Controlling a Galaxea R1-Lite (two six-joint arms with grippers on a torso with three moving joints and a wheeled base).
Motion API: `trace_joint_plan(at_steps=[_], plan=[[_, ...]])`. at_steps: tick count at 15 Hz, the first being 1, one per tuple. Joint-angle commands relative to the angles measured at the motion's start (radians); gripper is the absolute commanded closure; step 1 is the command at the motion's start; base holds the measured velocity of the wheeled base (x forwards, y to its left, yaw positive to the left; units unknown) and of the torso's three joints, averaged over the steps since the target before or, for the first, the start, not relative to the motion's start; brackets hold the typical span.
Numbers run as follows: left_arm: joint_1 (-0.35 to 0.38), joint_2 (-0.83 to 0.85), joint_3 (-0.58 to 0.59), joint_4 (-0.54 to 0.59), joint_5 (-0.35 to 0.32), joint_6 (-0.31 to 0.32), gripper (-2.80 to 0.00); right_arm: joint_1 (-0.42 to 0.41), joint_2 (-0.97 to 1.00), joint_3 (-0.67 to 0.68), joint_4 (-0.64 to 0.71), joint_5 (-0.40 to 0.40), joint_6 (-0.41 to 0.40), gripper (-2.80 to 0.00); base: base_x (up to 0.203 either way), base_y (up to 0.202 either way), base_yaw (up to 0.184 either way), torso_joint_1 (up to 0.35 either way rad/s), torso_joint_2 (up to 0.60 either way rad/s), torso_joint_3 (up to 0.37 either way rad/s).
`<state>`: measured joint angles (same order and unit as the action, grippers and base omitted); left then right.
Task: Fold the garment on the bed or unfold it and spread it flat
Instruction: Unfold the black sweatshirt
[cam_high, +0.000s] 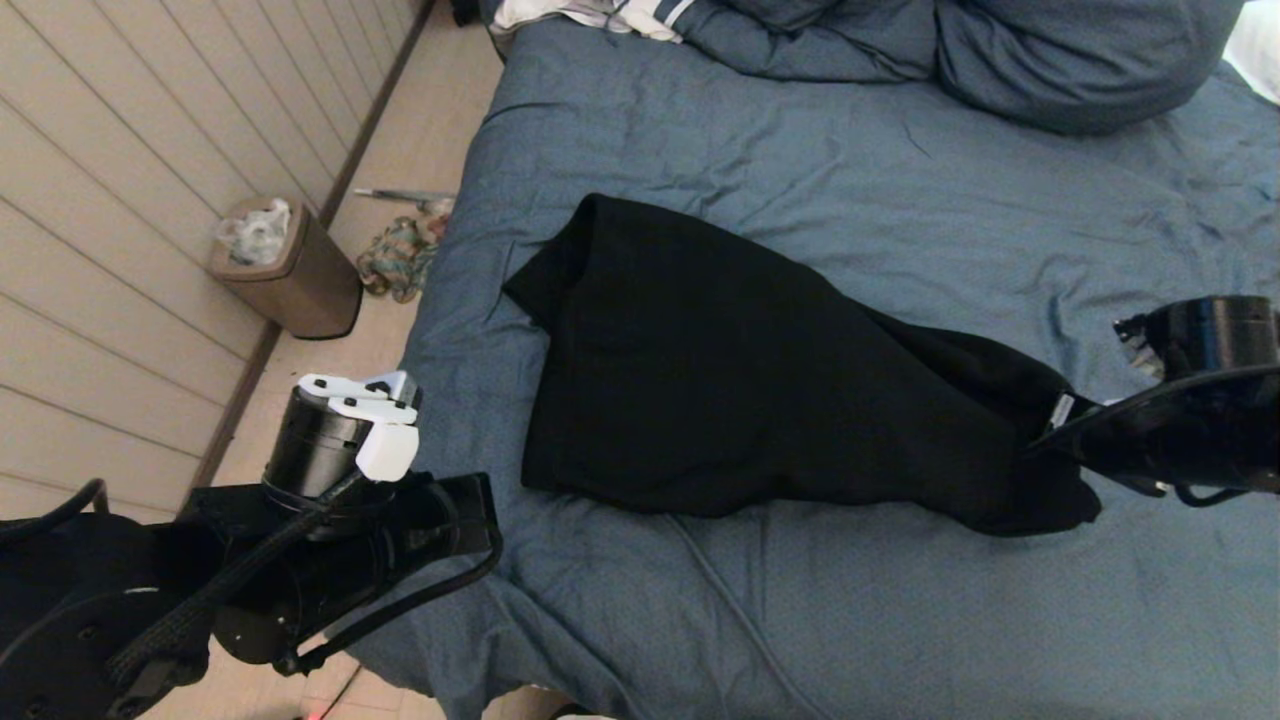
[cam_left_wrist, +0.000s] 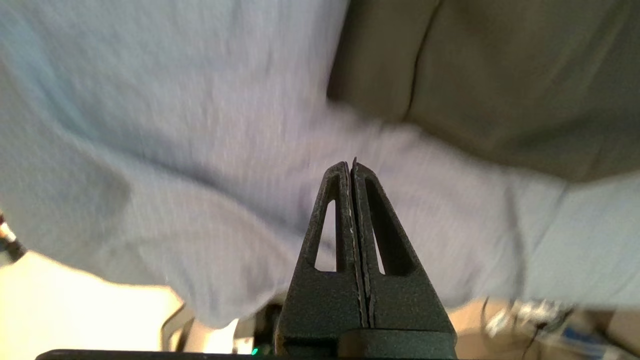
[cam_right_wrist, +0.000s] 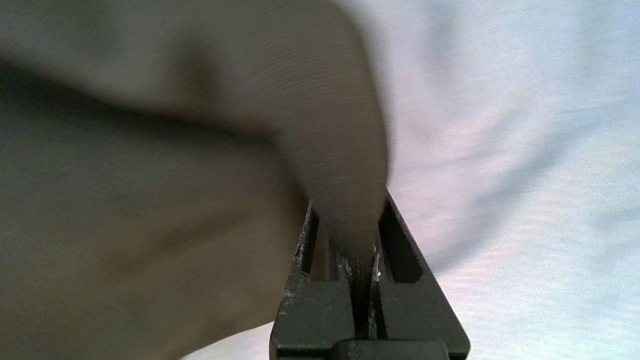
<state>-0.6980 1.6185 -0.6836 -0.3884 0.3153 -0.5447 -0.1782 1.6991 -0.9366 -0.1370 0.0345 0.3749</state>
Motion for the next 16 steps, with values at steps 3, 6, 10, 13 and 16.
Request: trace_joint_plan(at_steps=[3,6,10,13,16], plan=[[-0.077,0.027,0.01,0.118,-0.01,0.046,0.0,0.103,0.01,-0.013,-0.013,-0.008,0.079,0.0,0.0,0.0,0.0,0.0,0.0,0.0],[-0.078,0.037,0.009,0.107,-0.013,0.042,0.0,0.154,0.011,0.011,-0.138,-0.011,0.103,0.0,0.0,0.0,0.0,0.0,0.0,0.0],[-0.046,0.168,-0.03,-0.059,-0.006,0.082,0.0,0.154,-0.011,0.038,-0.172,-0.105,0.114,0.0,0.0,0.0,0.0,0.0,0.0,0.0],[0.004,0.308,-0.174,-0.073,-0.014,0.196,0.0,0.156,-0.018,0.054,-0.194,-0.108,0.112,0.0,0.0,0.0,0.0,0.0,0.0,0.0],[0.036,0.437,-0.404,-0.033,-0.036,0.248,0.0,0.154,-0.008,0.057,-0.194,-0.105,0.112,0.0,0.0,0.0,0.0,0.0,0.0,0.0]])
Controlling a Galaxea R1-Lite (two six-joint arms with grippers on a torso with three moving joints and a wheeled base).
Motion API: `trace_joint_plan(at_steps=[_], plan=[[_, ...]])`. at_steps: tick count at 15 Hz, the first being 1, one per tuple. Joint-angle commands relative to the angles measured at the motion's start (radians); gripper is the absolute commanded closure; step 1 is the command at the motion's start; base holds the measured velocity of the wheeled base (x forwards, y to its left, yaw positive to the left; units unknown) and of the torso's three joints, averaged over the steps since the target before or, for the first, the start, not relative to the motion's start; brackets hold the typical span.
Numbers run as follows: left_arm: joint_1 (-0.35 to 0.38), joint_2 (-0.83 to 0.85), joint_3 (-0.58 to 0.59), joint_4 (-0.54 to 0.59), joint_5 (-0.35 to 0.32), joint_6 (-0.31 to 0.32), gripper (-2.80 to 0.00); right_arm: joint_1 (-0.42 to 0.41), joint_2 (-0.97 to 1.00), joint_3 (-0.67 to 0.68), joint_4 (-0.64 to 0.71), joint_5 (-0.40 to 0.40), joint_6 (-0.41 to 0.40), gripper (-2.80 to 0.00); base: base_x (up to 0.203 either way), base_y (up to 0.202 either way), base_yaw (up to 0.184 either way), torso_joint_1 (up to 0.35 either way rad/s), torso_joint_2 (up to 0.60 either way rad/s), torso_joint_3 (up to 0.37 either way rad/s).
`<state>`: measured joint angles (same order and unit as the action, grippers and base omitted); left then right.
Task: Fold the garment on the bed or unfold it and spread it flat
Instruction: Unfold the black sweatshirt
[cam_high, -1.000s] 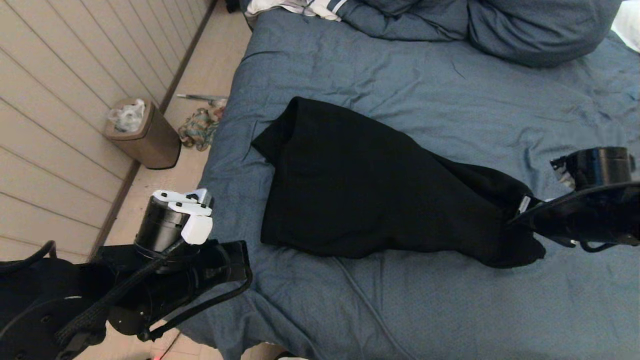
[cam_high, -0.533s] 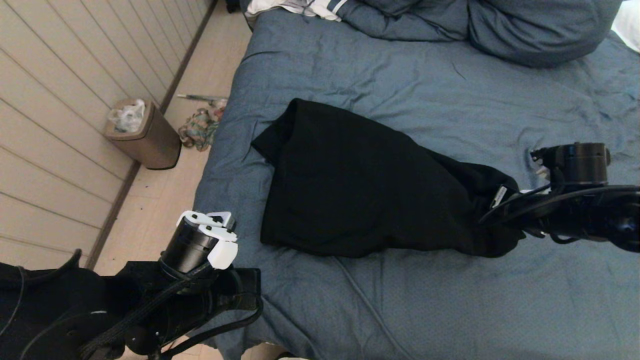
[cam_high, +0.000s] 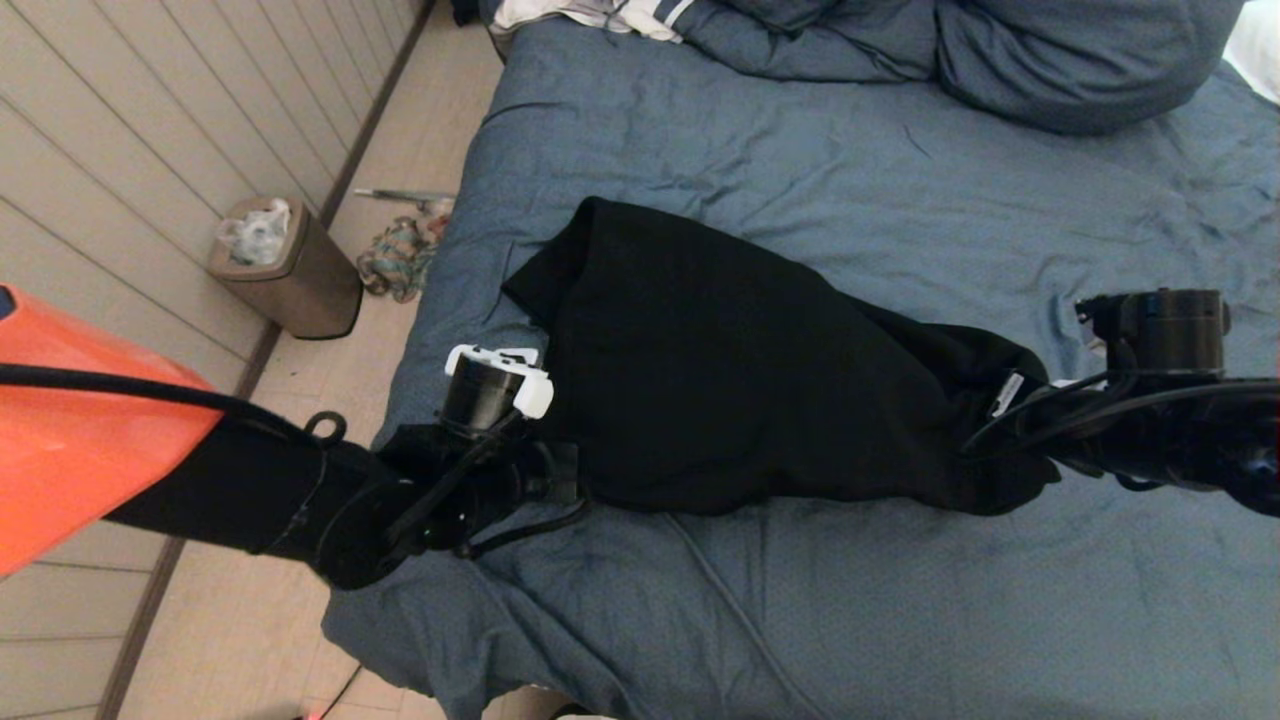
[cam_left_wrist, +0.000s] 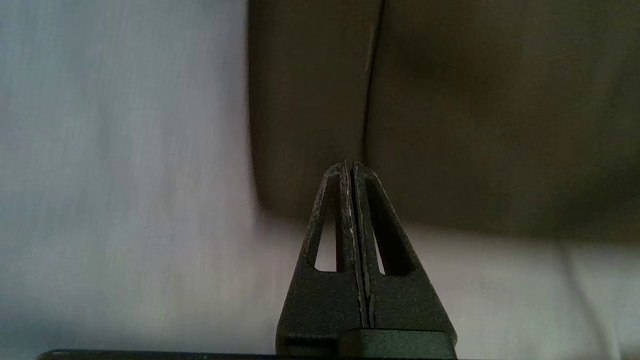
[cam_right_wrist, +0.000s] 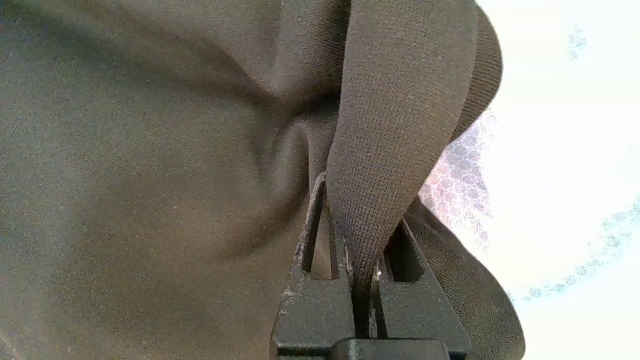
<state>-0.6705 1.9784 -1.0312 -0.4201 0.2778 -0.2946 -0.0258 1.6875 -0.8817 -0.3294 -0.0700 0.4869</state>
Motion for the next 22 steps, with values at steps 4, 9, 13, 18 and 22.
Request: trace_joint_plan(at_steps=[4,9,13,18,22], plan=[[0.1,0.133,-0.318,0.209,-0.034,0.058,0.0,-0.005,0.004,0.003,-0.002,-0.001,0.001,0.0,0.0,0.0,0.0,0.0,0.0,0.0],[0.105,0.035,-0.251,0.213,-0.032,-0.036,-2.8,-0.003,0.001,0.038,-0.02,0.003,0.004,0.0,0.0,0.0,0.0,0.0,0.0,0.0],[0.106,-0.046,-0.151,0.213,-0.039,-0.082,-2.8,-0.002,0.009,0.038,-0.025,0.002,0.006,0.0,0.0,0.0,0.0,0.0,0.0,0.0],[0.023,0.041,-0.146,0.192,-0.056,-0.144,-2.8,-0.003,0.012,0.029,-0.025,0.003,0.006,0.0,0.0,0.0,0.0,0.0,0.0,0.0],[0.017,0.074,-0.155,0.148,-0.113,-0.15,0.0,-0.003,0.012,0.029,-0.025,0.027,0.006,0.0,0.0,0.0,0.0,0.0,0.0,0.0]])
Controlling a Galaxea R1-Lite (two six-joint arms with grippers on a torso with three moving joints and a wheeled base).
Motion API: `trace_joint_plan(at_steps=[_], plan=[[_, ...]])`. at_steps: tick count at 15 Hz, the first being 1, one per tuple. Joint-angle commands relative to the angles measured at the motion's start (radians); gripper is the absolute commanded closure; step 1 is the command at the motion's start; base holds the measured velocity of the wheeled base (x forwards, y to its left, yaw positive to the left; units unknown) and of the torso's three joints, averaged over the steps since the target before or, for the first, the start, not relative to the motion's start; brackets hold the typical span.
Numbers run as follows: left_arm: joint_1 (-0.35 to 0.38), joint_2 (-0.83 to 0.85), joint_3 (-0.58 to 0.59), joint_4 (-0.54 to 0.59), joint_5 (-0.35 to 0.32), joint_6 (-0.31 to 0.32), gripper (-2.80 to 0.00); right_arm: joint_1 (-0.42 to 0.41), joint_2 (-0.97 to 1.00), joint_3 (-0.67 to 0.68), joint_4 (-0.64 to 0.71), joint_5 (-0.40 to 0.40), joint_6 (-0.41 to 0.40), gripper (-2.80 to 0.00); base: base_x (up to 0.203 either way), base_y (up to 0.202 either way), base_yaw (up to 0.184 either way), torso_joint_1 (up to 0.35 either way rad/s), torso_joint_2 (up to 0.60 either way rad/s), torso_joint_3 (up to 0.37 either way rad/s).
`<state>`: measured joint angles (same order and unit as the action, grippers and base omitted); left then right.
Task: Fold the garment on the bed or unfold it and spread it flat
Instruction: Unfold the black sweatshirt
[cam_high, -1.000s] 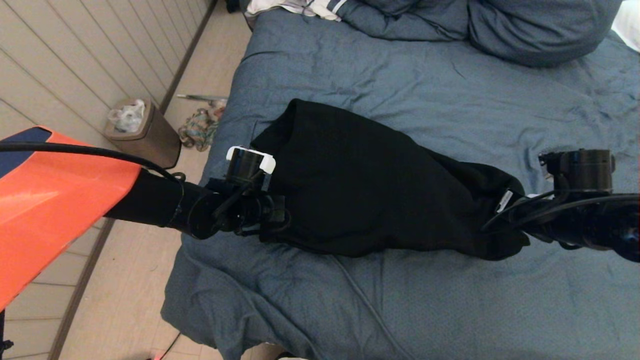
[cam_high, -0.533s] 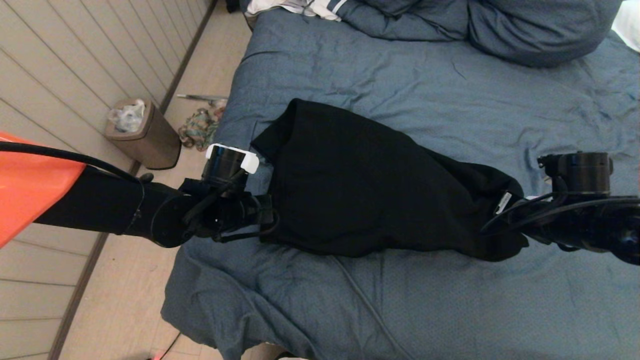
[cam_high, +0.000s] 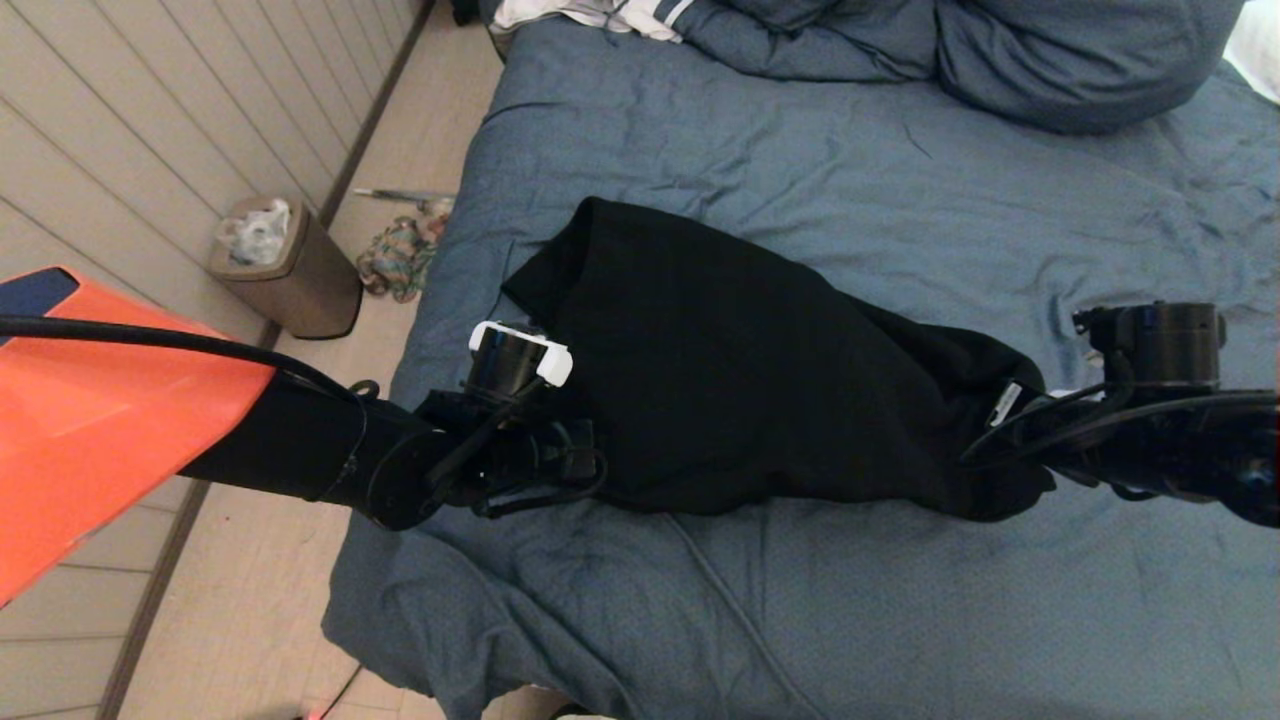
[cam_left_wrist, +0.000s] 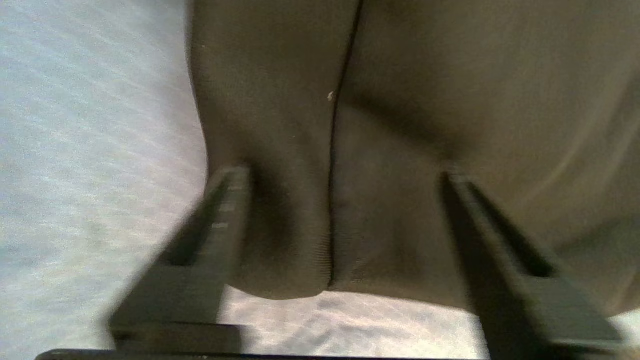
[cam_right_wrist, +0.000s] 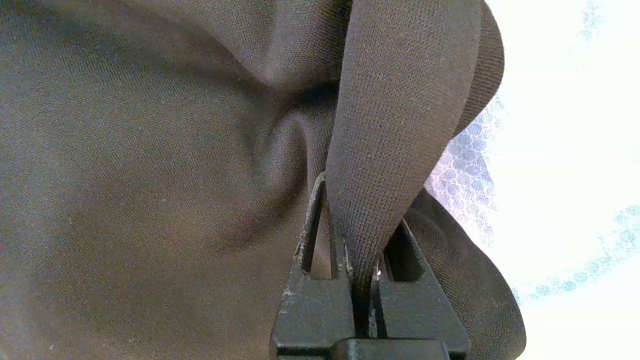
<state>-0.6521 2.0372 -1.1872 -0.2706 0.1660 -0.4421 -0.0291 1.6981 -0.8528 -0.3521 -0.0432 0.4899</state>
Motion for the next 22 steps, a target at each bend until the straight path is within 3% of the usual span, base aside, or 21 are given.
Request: trace_joint_plan(at_steps=[1,7,8,11,15,17,20,22], plan=[[-0.001,0.015,0.004,-0.007,-0.005,-0.009,0.0,-0.002,0.002,0.001,-0.002,0.003,0.002,0.0,0.0,0.0,0.0,0.0,0.0,0.0],[-0.001,0.0,0.001,-0.009,-0.008,-0.018,0.0,-0.032,-0.011,0.006,-0.003,-0.002,-0.006,0.0,0.0,0.0,0.0,0.0,0.0,0.0],[-0.001,0.0,-0.001,-0.009,-0.006,-0.018,0.0,-0.046,-0.024,0.014,-0.004,-0.005,-0.02,-2.8,0.0,0.0,0.0,0.0,0.0,0.0],[-0.001,-0.002,-0.002,-0.009,-0.006,-0.02,0.0,-0.087,-0.098,0.025,0.0,-0.004,-0.071,-2.8,0.0,0.0,0.0,0.0,0.0,0.0],[-0.001,-0.039,-0.024,0.001,-0.001,-0.021,0.0,-0.229,-0.213,0.02,0.009,0.031,-0.148,-2.8,0.0,0.0,0.0,0.0,0.0,0.0],[0.0,-0.064,-0.077,0.028,0.002,-0.02,0.0,-0.243,-0.274,0.041,0.028,0.101,-0.15,-2.8,0.0,0.0,0.0,0.0,0.0,0.0],[-0.001,-0.105,-0.202,0.14,0.004,-0.022,0.0,-0.243,-0.346,0.062,0.171,0.306,-0.137,-2.8,0.0,0.0,0.0,0.0,0.0,0.0],[-0.001,-0.12,-0.276,0.181,0.005,-0.022,0.0,-0.226,-0.376,0.091,0.239,0.397,-0.136,-2.8,0.0,0.0,0.0,0.0,0.0,0.0]])
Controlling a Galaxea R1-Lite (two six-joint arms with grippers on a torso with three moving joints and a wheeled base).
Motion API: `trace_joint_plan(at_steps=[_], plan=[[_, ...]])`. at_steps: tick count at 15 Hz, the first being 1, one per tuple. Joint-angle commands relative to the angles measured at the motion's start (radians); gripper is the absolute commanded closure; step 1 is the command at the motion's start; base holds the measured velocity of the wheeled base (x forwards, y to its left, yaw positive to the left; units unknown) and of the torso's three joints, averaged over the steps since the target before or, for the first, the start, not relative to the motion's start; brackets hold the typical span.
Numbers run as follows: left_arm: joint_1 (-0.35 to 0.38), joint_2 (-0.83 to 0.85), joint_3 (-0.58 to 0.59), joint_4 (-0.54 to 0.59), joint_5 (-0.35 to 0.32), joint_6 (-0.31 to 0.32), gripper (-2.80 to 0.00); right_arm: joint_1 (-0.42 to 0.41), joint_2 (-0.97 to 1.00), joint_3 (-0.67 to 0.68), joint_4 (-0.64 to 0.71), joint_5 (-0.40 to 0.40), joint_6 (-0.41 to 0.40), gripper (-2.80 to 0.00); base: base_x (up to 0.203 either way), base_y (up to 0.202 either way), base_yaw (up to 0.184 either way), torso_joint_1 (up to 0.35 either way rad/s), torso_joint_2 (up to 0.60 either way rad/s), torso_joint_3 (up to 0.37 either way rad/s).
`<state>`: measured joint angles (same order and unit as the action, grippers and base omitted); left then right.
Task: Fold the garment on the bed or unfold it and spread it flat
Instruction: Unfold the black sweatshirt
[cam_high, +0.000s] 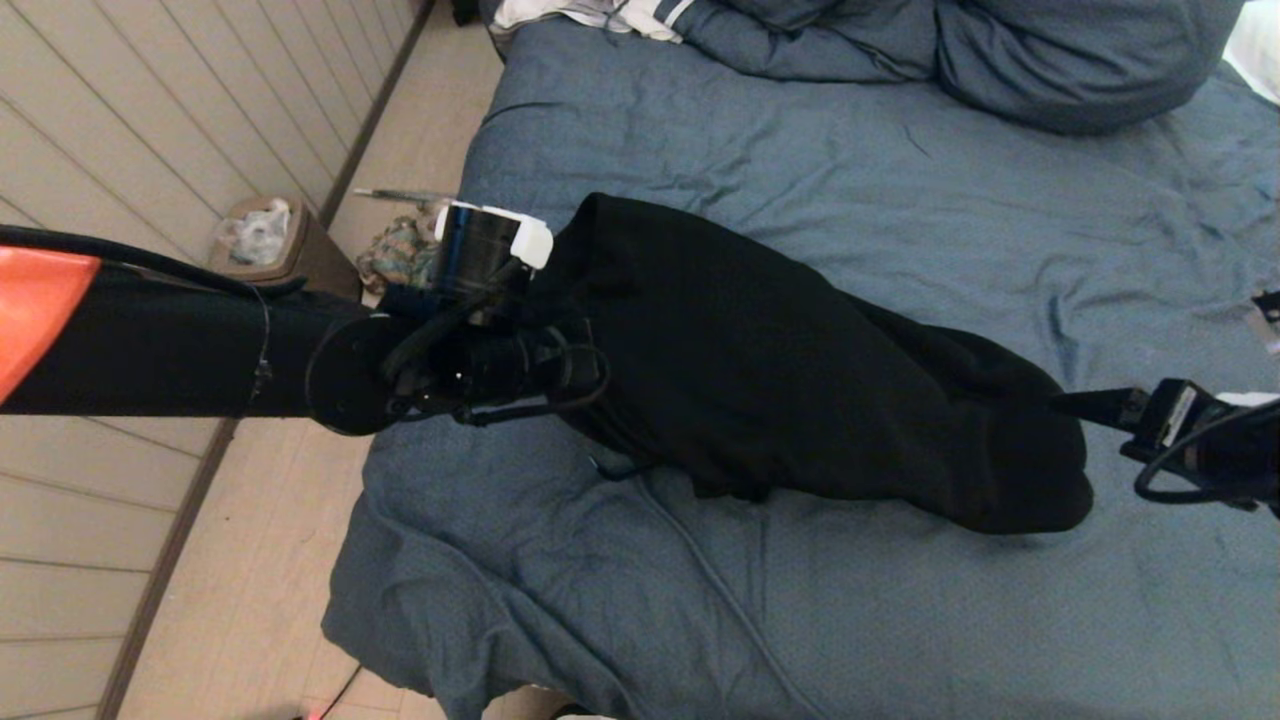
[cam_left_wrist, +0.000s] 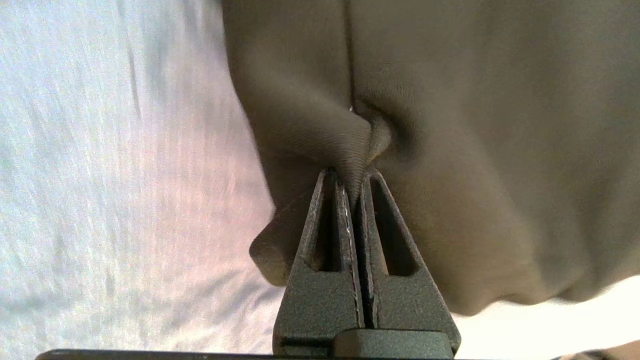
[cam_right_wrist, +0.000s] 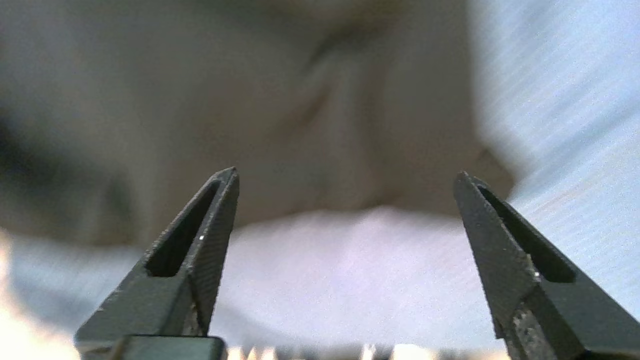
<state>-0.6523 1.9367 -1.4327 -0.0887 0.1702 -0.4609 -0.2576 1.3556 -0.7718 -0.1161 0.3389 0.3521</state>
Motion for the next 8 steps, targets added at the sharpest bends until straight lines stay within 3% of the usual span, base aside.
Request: trace_joint_plan(at_steps=[1,5,8], plan=[[-0.001,-0.022,-0.079,0.023,0.001,-0.004,0.0,0.037,-0.037,0.023,0.018,0.043,0.001,-2.8,0.0,0.0,0.0,0.0,0.0,0.0],[-0.011,-0.018,-0.266,0.146,0.009,-0.037,0.0,0.261,-0.018,0.063,0.046,0.088,0.0,-2.8,0.0,0.0,0.0,0.0,0.0,0.0],[-0.04,-0.022,-0.328,0.179,0.061,-0.05,0.0,0.4,0.016,0.07,0.049,0.085,-0.006,-2.8,0.0,0.0,0.0,0.0,0.0,0.0]])
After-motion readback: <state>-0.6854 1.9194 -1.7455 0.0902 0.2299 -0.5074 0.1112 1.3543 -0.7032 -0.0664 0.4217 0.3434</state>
